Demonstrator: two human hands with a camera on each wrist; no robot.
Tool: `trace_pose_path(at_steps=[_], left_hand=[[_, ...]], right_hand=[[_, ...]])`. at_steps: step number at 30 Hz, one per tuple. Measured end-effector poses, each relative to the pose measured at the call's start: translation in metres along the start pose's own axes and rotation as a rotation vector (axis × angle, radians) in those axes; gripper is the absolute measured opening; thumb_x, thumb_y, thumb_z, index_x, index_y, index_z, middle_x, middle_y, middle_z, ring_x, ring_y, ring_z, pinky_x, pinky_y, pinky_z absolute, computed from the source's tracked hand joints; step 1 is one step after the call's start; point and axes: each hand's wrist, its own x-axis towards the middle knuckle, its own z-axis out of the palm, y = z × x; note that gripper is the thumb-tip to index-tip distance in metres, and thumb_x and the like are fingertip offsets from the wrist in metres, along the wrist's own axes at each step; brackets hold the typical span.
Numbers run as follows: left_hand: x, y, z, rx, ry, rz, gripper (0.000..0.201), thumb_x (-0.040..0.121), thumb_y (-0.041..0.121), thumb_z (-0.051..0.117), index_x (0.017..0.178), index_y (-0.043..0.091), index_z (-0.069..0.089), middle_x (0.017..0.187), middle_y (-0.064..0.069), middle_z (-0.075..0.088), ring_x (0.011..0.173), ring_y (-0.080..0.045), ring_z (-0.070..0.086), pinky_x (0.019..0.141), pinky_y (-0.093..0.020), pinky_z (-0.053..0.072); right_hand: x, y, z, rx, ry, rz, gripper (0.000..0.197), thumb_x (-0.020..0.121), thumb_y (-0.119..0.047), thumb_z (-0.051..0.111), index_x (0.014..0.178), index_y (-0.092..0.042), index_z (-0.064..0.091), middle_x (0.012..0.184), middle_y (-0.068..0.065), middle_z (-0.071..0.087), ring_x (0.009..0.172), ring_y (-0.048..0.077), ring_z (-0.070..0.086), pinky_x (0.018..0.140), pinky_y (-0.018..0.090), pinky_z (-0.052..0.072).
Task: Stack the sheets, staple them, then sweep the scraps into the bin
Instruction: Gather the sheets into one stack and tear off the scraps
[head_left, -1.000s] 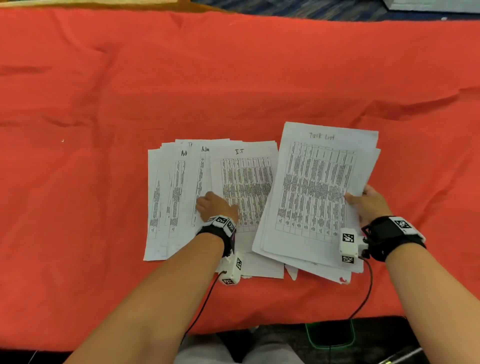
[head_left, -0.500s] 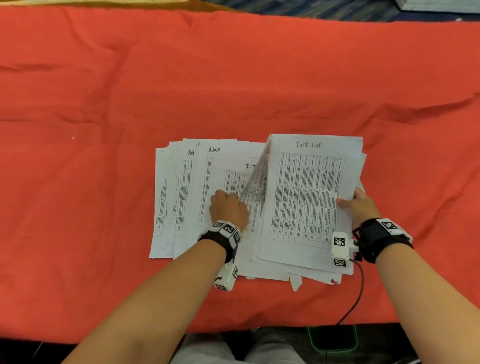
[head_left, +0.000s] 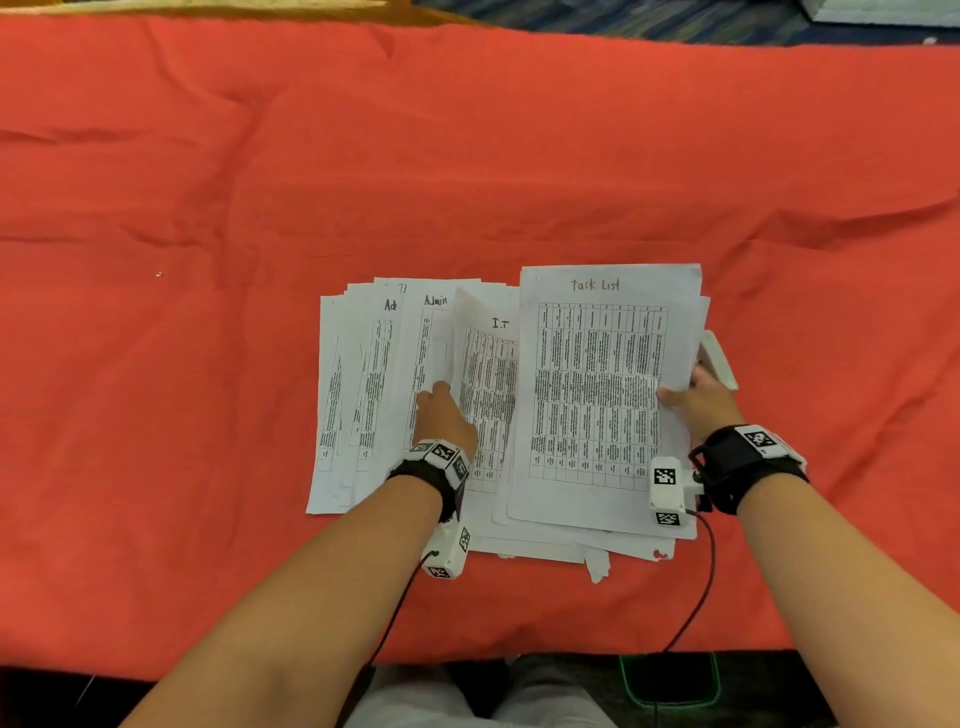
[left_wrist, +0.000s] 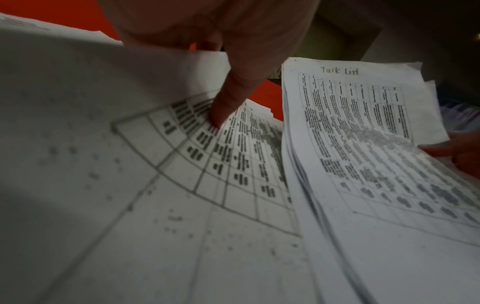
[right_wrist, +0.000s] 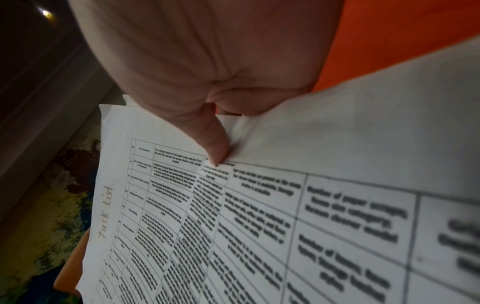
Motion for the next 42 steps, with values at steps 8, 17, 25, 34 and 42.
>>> trace_pose_path(at_steps=[8, 17, 25, 34, 42], left_hand=[[-0.012, 0.012, -0.042, -0.58, -0.03, 0.084, 0.043, 0.086, -0.01, 0.044, 0.115, 0.021, 0.05, 0.111, -0.007, 0.059, 0.075, -0.016, 0.057, 0.065, -0.031, 0.052], [-0.027, 0.023, -0.068, -0.907, -0.191, -0.028, 0.033, 0.091, -0.01, 0.039, 0.085, 0.015, 0.059, 0.078, -0.003, 0.065, 0.071, -0.02, 0.06, 0.056, -0.021, 0.055], [-0.017, 0.016, -0.051, -0.585, -0.228, 0.103, 0.017, 0.091, 0.006, 0.046, 0.101, 0.005, 0.06, 0.094, -0.009, 0.065, 0.084, -0.023, 0.06, 0.081, -0.04, 0.053], [0.01, -0.021, -0.016, 0.063, 0.05, -0.085, 0.072, 0.078, 0.034, 0.074, 0.133, 0.006, 0.037, 0.136, -0.015, 0.034, 0.126, -0.03, 0.034, 0.098, -0.041, 0.045], [0.025, -0.012, -0.009, -0.019, -0.089, -0.141, 0.052, 0.084, 0.015, 0.062, 0.129, 0.002, 0.039, 0.116, -0.015, 0.06, 0.103, -0.029, 0.061, 0.083, -0.036, 0.054]], right_hand=[[-0.007, -0.022, 0.014, 0.209, -0.126, 0.041, 0.038, 0.087, 0.005, 0.055, 0.124, -0.002, 0.057, 0.126, 0.016, 0.062, 0.109, 0.032, 0.062, 0.1, 0.048, 0.047], [-0.024, -0.057, 0.059, 0.294, -0.271, 0.008, 0.04, 0.095, 0.004, 0.042, 0.135, 0.004, 0.044, 0.126, 0.018, 0.059, 0.112, 0.032, 0.059, 0.1, 0.045, 0.046], [-0.027, -0.056, 0.054, -0.086, -0.067, -0.207, 0.066, 0.083, 0.002, 0.064, 0.139, -0.013, 0.033, 0.124, 0.001, 0.05, 0.113, 0.017, 0.049, 0.095, 0.031, 0.041], [-0.013, -0.006, -0.016, 0.104, 0.087, -0.049, 0.041, 0.083, -0.004, 0.062, 0.122, -0.016, 0.058, 0.125, 0.012, 0.063, 0.113, 0.032, 0.061, 0.101, 0.052, 0.046], [-0.013, 0.018, -0.02, 0.15, 0.091, -0.007, 0.04, 0.086, -0.003, 0.061, 0.124, -0.015, 0.057, 0.13, 0.012, 0.061, 0.117, 0.032, 0.058, 0.104, 0.052, 0.043]])
